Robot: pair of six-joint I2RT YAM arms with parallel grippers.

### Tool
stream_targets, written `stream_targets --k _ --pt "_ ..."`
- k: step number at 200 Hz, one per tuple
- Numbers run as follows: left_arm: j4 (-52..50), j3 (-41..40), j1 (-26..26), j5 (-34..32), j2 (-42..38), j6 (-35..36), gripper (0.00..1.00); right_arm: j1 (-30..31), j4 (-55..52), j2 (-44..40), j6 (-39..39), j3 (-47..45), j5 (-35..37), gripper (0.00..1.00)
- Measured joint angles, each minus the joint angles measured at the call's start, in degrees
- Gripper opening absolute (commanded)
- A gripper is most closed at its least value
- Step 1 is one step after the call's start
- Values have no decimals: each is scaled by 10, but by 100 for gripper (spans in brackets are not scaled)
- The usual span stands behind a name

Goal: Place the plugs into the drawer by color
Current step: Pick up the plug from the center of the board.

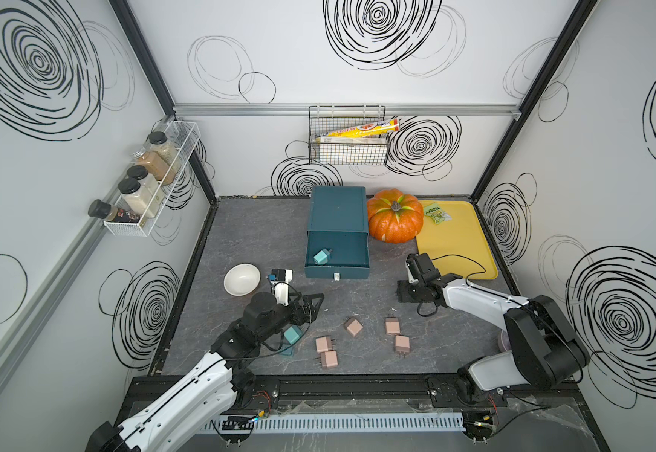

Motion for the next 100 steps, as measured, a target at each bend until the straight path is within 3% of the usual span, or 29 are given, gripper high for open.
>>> stream_targets --k 77,100 --pt "0 0 0 0 0 0 99 -1 17 2 -10 0 -22 31" --pt "0 0 0 0 -2 0 99 -1 8 -46 -15 -3 -47 26"
